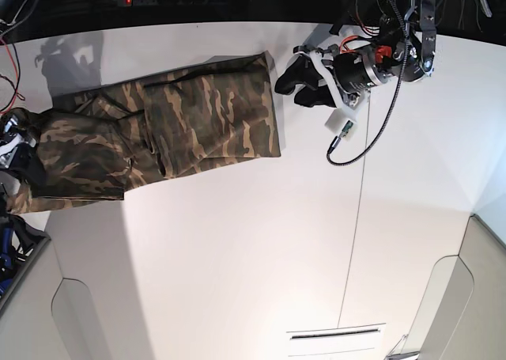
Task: Fold the T-shirt properly
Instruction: 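Lift the folded end with the right gripper and fold it over the bundle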
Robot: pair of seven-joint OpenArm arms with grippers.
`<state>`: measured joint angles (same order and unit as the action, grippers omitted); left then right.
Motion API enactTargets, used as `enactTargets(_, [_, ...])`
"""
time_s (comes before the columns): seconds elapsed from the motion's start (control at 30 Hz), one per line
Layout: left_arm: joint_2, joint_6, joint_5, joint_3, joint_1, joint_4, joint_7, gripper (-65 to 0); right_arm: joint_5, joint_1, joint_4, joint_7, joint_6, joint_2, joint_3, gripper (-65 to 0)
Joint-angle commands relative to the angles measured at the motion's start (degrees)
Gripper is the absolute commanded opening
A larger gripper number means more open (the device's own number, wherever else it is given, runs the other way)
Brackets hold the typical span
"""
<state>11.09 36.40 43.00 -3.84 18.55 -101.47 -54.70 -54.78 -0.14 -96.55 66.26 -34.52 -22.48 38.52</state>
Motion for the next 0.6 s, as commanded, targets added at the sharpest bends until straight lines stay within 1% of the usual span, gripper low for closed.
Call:
enactTargets(0.0, [0.15,0.22,1.27,0.33,-0.31,-0.15,1.49,-30.2,-1.73,0.83,-2.99,-1.29,-0.17,0.17,0.26,-65.0])
enactTargets(0.1, [0.13,0.24,1.25,1.44,-0.37,1.11,2.05,-30.2,-0.85,0.22,-8.79,-1.31,-0.13,3.30,-0.98,-65.0])
enactTargets(0.2, [0.11,0.24,1.25,2.05,-0.61,1.16,2.71,-30.2,0.17,-0.59,-13.51,-1.38,0.04,5.86,-4.96,-65.0])
enactTargets(0.3, [0.00,0.22,0.85,2.05,-0.61,1.16,3.41,-30.2,1.95,-1.64,-17.05,-1.60,0.24,8.57,-11.08,-65.0])
enactTargets(0.43, [0.00,0.22,-0.09,2.05,-0.59,1.16,3.58,-30.2,5.57,-1.62,-18.53,-1.73,0.26,13.16,-20.74,-65.0])
enactTargets(0.57, [0.00,0.22,-0.28,2.05,-0.61,1.16,3.72,-30.2,12.52,-1.64,-17.99,-0.55,1.33,17.70,-29.38,-65.0])
